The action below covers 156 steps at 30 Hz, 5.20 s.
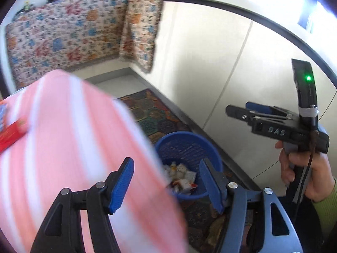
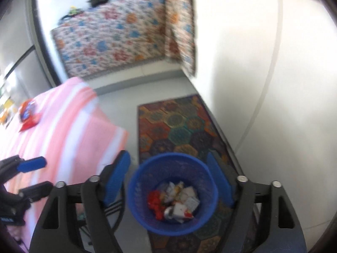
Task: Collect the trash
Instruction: 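Move both tools back over the table toward the crushed can and snack bar, then grasp the crushed orange-and-blue can with the left tool while the right tool grasps the red snack bar, then lift the can with the left tool while the right tool lifts the snack bar, then carry the can and snack bar over the blue wastebasket and open both tools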
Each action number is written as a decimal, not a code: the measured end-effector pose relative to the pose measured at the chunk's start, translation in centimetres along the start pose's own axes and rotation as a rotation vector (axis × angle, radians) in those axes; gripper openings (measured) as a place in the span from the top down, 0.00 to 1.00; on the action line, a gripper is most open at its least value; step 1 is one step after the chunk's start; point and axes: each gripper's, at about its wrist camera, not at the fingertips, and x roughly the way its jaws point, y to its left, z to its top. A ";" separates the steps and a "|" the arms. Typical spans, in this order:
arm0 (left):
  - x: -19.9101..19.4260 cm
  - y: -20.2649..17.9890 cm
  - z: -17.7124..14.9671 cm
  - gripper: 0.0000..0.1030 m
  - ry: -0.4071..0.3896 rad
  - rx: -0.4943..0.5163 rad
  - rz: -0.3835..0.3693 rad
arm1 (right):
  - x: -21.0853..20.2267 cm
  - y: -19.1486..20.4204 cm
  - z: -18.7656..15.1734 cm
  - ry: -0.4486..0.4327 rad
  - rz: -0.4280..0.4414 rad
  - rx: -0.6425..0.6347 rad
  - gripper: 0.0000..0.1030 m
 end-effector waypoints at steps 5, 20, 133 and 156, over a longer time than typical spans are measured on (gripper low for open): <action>-6.9 8.7 -3.3 0.34 -0.020 -0.085 0.158 | -0.8 10.5 -1.2 -0.005 0.135 -0.139 0.20; -9.1 27.4 7.0 0.24 -0.064 -0.131 0.330 | 0.6 28.0 -5.0 0.078 0.403 -0.303 0.19; -15.6 17.5 -9.1 0.43 -0.060 -0.131 0.360 | -1.3 24.8 -2.2 0.296 0.365 -0.269 0.86; -11.8 9.1 -6.8 0.43 -0.037 -0.044 0.158 | -3.3 15.2 -0.8 0.233 0.271 -0.121 0.86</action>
